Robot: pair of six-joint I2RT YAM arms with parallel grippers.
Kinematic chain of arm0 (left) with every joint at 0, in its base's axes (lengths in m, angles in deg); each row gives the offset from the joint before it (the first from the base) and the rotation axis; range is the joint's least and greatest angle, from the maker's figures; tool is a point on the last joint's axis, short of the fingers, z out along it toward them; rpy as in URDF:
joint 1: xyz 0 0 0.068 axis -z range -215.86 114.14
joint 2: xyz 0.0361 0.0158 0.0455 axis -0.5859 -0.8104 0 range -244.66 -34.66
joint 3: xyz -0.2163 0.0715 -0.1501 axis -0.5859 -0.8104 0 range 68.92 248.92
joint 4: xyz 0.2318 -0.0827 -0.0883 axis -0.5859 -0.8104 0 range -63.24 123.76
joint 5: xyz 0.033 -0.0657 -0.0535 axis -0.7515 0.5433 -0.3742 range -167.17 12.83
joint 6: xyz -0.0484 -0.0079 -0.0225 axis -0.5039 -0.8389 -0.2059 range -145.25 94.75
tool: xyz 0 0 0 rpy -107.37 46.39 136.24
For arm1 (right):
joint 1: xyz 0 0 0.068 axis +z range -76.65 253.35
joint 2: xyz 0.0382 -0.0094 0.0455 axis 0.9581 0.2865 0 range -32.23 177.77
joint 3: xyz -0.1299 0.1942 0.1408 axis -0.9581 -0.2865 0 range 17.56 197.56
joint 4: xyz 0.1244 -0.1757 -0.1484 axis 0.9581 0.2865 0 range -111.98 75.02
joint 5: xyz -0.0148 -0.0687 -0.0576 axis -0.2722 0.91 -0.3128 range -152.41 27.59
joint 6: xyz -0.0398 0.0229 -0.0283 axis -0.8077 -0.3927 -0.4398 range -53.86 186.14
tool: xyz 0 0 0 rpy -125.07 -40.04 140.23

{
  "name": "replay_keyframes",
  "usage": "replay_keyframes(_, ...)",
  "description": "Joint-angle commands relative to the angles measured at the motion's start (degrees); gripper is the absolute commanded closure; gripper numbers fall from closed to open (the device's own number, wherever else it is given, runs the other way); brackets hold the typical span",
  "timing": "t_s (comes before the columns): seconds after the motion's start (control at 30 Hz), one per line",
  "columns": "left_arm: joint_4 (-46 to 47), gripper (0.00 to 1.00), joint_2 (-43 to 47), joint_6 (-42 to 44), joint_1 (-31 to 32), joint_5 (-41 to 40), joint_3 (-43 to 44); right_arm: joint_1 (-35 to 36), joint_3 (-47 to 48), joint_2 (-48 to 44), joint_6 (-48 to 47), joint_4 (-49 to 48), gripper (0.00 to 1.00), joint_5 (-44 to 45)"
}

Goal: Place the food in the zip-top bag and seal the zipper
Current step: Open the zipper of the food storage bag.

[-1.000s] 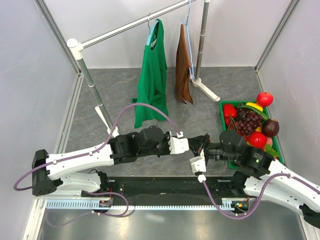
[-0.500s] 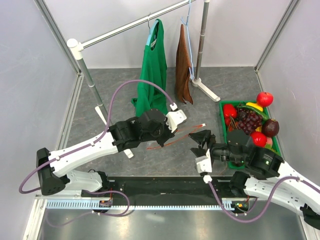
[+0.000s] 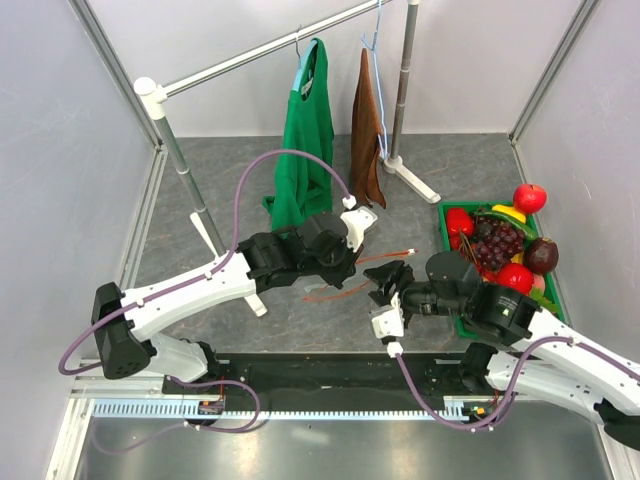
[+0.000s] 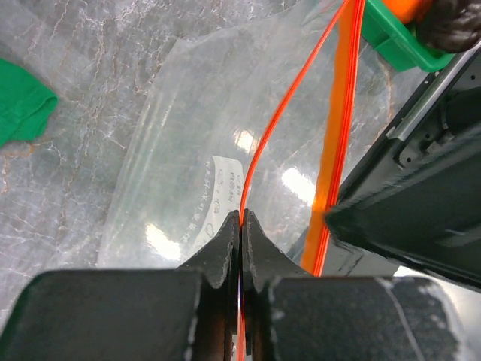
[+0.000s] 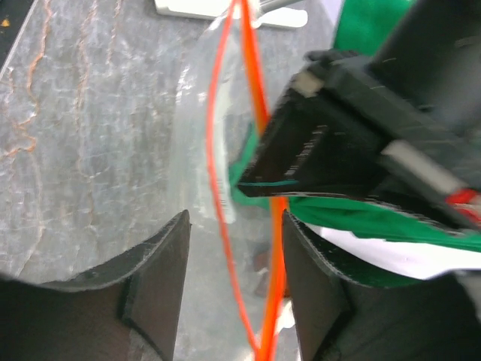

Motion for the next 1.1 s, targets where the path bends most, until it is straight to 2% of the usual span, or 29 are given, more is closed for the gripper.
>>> replay_keyframes(0.0, 0.4, 0.98, 0.1, -4.9, -1.2, 0.3, 2.8, 0.0, -2.8, 0.5, 0.9, -2.6, 0.43, 0.4)
replay_keyframes(0.17, 0.3, 0.98, -0.1, -6.2, -2.8, 2.7, 3.1, 0.1, -7.1, -1.1, 1.6, -5.2, 0.44, 1.0)
replay_keyframes(0.37, -0.6, 0.98, 0.4, -7.6, -5.8, 2.9, 3.3, 0.0, -5.4, -0.7, 4.1, -0.3, 0.71, 2.8)
replay_keyframes(0.4, -0.7, 0.98, 0.4, -8.0, -6.6, 4.6, 3.2, 0.0, -4.9, -1.3, 4.8, 0.6, 0.78, 3.1)
replay_keyframes(0.47, -0.9, 0.98, 1.0, -10.0, -8.5, 7.1, 2.7, 0.0, -4.6, -2.0, 5.6, 2.3, 0.85, 4.7)
replay_keyframes(0.53, -0.9, 0.98, 1.7, -11.3, -9.0, 9.3, 1.5, 0.0, -4.8, -2.7, 7.1, 3.1, 1.00, 7.2)
replay_keyframes(0.6, -0.9, 0.98, 2.9, -11.8, -9.5, 7.8, 1.3, 0.0, -4.0, -3.4, 8.0, 5.7, 1.00, 8.1)
replay_keyframes(0.77, -4.5, 0.98, 2.6, -13.1, -16.4, -1.6, 4.1, 0.0, -4.0, -8.5, 7.3, 14.2, 1.00, 9.8)
replay_keyframes(0.93, -4.7, 0.98, 2.6, -9.3, -16.6, -11.8, 3.5, 0.0, -7.0, -14.5, 5.2, 17.1, 1.00, 11.3)
replay_keyframes(1.07, -4.2, 0.98, 3.0, -7.3, -16.2, -12.9, 2.1, 0.0, -6.9, -13.4, 5.4, 17.2, 1.00, 10.7)
